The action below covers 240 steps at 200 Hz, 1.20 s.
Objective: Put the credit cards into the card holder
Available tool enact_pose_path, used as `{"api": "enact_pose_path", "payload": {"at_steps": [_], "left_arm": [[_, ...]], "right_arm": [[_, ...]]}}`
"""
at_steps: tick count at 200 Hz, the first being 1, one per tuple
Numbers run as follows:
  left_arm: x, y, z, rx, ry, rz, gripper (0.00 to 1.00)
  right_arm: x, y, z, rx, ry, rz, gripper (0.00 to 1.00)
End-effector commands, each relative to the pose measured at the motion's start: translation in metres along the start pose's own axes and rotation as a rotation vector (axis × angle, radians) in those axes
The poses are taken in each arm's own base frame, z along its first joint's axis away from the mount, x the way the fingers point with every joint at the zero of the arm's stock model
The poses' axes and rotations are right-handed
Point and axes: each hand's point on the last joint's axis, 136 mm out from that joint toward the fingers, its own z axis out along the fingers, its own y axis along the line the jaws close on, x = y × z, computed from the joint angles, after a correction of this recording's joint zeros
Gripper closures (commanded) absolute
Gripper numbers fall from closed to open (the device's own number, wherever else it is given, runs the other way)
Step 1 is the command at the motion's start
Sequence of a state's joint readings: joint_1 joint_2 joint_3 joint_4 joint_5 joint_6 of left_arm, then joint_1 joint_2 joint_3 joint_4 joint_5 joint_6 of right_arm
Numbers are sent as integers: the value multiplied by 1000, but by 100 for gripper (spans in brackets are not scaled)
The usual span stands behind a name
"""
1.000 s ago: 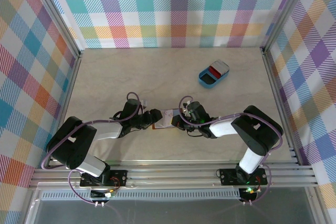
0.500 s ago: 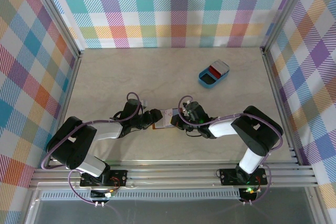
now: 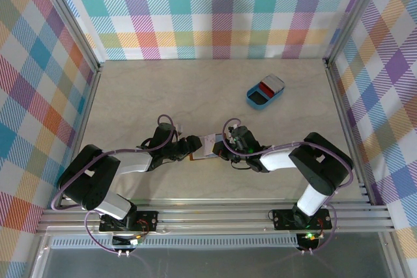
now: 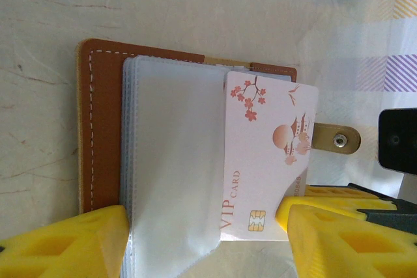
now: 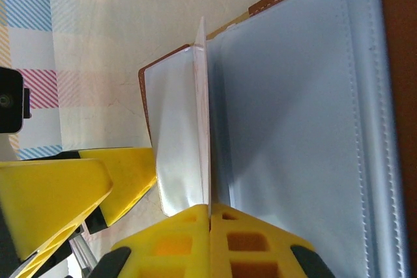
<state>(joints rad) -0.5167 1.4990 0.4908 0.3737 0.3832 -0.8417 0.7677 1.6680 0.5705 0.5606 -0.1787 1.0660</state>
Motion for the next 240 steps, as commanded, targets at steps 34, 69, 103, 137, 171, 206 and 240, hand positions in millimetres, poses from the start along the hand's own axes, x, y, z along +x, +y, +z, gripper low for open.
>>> {"api": "enact_pose_path", "payload": {"at_steps": [34, 69, 103, 137, 171, 206, 240], "left_arm": [[6, 0, 4, 1, 20, 1, 34], [5, -1, 5, 3, 23, -2, 34], [5, -1, 5, 4, 23, -2, 34], [5, -2, 6, 5, 25, -2, 34], [4, -3, 5, 4, 23, -4, 34], [3, -2, 3, -6, 13, -5, 35], [2, -7, 2, 15, 8, 8, 35]], "right_arm": [[21, -6, 9, 8, 99, -4, 100], [22, -5, 12, 8, 113, -28, 100], [18, -3, 12, 5, 94, -36, 100], [17, 0, 15, -1, 94, -44, 100], [15, 1, 12, 11, 87, -56, 94], [8, 1, -2, 95, 65, -114, 72], [2, 3, -25, 215, 66, -175, 57]]}}
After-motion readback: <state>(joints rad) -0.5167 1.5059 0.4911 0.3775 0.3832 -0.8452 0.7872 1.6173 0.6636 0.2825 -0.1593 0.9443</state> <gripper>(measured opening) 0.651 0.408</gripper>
